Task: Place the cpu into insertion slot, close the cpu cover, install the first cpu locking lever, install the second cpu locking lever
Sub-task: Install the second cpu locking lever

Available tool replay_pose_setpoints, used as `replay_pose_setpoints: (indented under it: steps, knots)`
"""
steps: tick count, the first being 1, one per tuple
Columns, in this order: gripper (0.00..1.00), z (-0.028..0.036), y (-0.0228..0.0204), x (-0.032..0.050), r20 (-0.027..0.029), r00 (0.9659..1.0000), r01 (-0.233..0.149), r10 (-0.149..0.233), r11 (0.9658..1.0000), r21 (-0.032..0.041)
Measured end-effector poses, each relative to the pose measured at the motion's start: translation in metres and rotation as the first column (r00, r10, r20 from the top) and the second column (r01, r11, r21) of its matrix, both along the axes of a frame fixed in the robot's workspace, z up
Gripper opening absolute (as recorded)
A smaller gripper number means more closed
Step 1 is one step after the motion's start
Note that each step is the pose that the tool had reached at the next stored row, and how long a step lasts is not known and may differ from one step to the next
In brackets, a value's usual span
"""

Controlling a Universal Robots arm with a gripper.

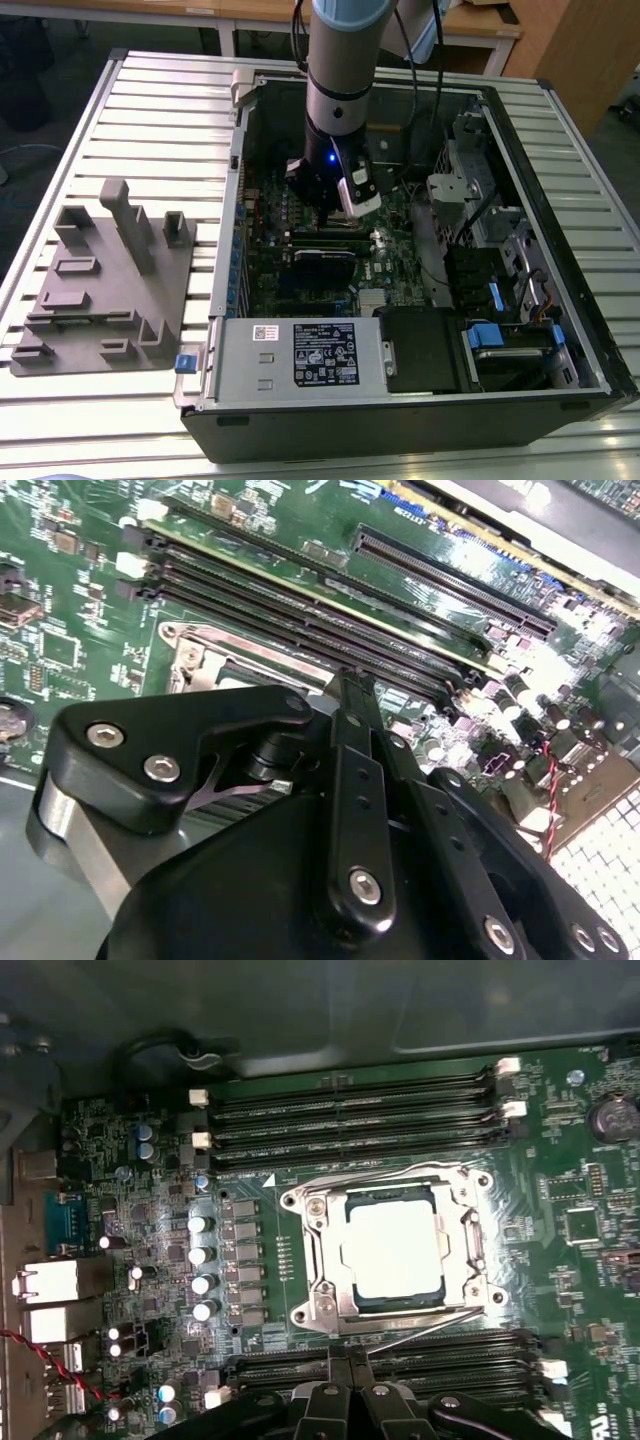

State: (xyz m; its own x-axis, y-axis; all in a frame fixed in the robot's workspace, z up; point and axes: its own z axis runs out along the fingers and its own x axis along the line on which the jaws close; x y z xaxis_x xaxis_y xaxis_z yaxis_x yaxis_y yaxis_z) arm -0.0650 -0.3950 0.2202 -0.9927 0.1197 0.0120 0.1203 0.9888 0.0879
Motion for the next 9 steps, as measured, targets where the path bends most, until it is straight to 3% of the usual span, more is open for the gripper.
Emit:
replay_pose_setpoints:
  steps: [9]
  knots:
    - [0.11, -0.0076, 0.0, -0.0042, 0.0, 1.0, 0.0, 0.0, 1.0, -0.0002]
